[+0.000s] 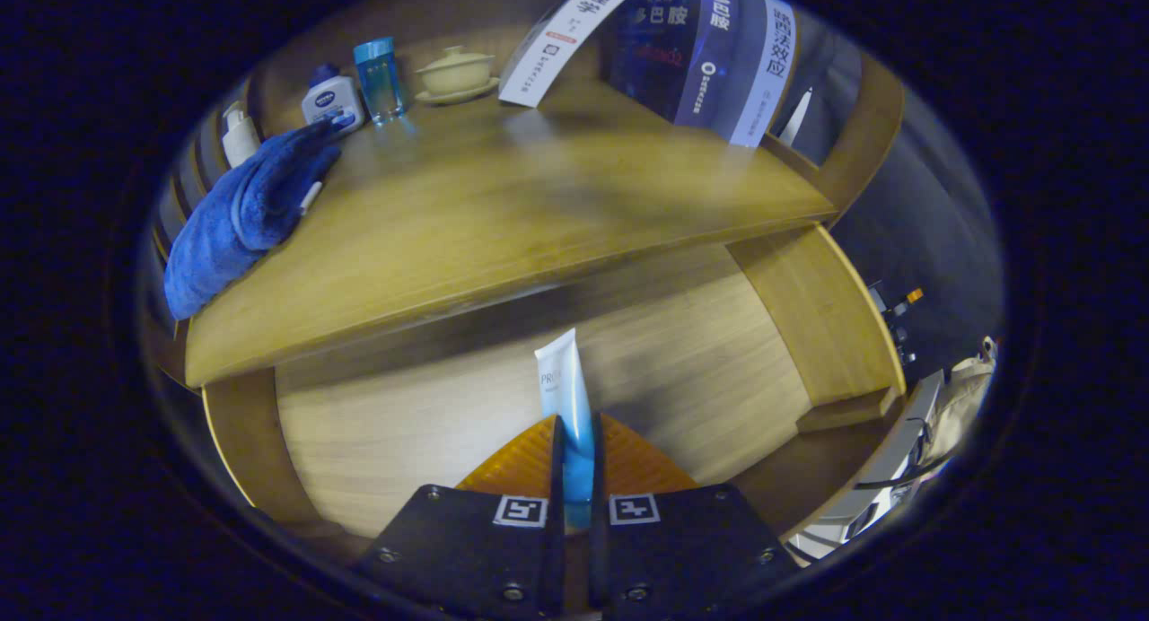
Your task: Pull open the drawer, take out the items inside it, and place them on the countertop above the cabinet.
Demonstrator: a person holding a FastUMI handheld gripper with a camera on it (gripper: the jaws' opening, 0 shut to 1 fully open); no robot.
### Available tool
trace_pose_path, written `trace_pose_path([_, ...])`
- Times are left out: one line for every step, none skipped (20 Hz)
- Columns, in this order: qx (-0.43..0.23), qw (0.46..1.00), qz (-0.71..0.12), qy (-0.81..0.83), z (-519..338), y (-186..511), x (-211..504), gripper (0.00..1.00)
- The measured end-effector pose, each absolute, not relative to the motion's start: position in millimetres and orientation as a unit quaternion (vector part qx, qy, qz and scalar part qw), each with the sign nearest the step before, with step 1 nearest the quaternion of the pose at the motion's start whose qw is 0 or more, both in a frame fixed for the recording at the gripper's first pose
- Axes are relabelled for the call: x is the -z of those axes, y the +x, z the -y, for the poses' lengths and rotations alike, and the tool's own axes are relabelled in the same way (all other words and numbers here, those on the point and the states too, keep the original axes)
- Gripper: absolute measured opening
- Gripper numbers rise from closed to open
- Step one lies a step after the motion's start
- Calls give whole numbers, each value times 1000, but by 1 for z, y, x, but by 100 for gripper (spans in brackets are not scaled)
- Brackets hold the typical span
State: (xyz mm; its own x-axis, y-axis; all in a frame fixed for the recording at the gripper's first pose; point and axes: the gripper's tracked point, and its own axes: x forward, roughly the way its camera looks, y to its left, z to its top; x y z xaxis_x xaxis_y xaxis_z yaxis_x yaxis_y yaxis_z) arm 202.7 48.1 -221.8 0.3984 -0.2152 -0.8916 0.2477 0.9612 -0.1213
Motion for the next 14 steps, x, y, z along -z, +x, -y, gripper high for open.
trace_pose_path([142, 840, -524, 16, -49, 201, 213, 11])
trace_pose_path([148, 843, -518, 12, -49, 198, 204, 11])
trace_pose_path([154, 846, -510, 6, -47, 196, 194, 11])
trace_pose_path([158, 850, -502, 2, -47, 196, 183, 11])
trace_pose_path([162, 856, -491, 2, -47, 197, 172, 11])
trace_pose_path([165, 862, -480, 3, -48, 197, 160, 11])
trace_pose_path([169, 868, -467, 3, -48, 198, 148, 11])
trace_pose_path([174, 872, -457, 2, -48, 199, 137, 11])
trace_pose_path([177, 877, -448, 1, -48, 199, 126, 11])
trace_pose_path([179, 881, -439, 0, -47, 201, 116, 11])
trace_pose_path([178, 885, -429, 2, -49, 204, 108, 11])
trace_pose_path([176, 891, -419, 7, -51, 208, 98, 11])
trace_pose_path([173, 896, -409, 12, -53, 212, 92, 11])
trace_pose_path([169, 901, -400, 15, -55, 219, 85, 11])
